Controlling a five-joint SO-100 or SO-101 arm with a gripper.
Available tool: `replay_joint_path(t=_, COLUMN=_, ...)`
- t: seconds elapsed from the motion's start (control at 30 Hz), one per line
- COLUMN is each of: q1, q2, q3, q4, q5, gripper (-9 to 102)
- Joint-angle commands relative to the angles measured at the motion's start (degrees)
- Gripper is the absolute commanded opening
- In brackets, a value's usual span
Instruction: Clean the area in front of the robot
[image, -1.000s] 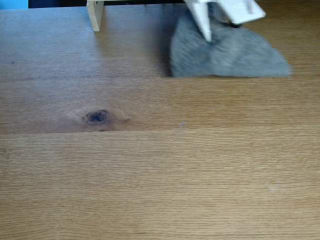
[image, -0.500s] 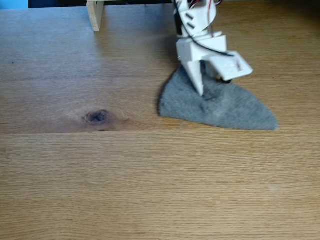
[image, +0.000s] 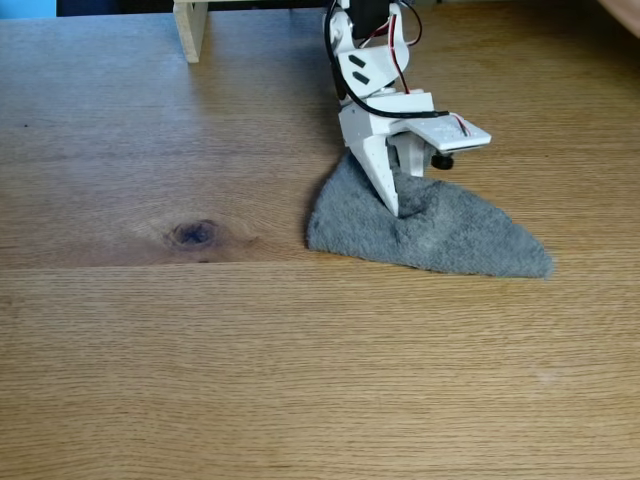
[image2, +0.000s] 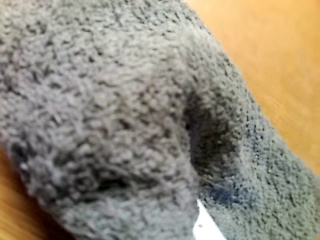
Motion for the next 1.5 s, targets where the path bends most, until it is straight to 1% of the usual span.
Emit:
replay_joint_path(t=0.0, q1=0.26, q2=-1.58, q3=-7.73, q4=-4.48, q5=-1.67, gripper=0)
replay_joint_path(t=0.1, q1=2.11, q2=-5.62, q3=-16.70, q4=2.64, q5=-1.41, gripper=0)
replay_joint_path(t=0.23, q1=5.98, q2=-13.01, q3=-32.34, q4=12.92, q5=-2.90, gripper=0)
replay_joint_path(t=0.37, q1=12.57, q2=-18.98, q3=-45.09, q4=21.45, q5=-3.78, gripper=0)
replay_joint_path(t=0.4, q1=14.59, q2=-20.21, q3=-47.64, q4=24.70, q5=-3.52, gripper=0)
replay_joint_path(t=0.53, q1=23.73, q2=-22.15, q3=-50.71, q4=31.03, q5=-3.43, gripper=0)
replay_joint_path(t=0.6, q1=28.13, q2=-21.27, q3=-50.71, q4=36.12, q5=-2.37, gripper=0)
replay_joint_path(t=0.7, q1=33.13, q2=-18.46, q3=-50.71, q4=47.11, q5=1.85, gripper=0)
replay_joint_path(t=0.77, q1=34.45, q2=-15.91, q3=-50.62, q4=55.90, q5=4.92, gripper=0)
replay_joint_path(t=0.87, q1=32.78, q2=-11.16, q3=-50.62, q4=68.03, q5=8.09, gripper=0)
replay_joint_path(t=0.93, q1=30.23, q2=-6.15, q3=-50.62, q4=74.00, q5=11.07, gripper=0)
replay_joint_path(t=1.03, q1=25.14, q2=3.16, q3=-50.62, q4=80.51, q5=14.15, gripper=0)
replay_joint_path(t=1.23, q1=11.43, q2=20.57, q3=-50.71, q4=93.78, q5=14.68, gripper=0)
replay_joint_path(t=1.33, q1=5.45, q2=23.29, q3=-50.71, q4=94.57, q5=14.94, gripper=0)
replay_joint_path(t=1.47, q1=1.41, q2=17.93, q3=-50.71, q4=88.07, q5=13.97, gripper=0)
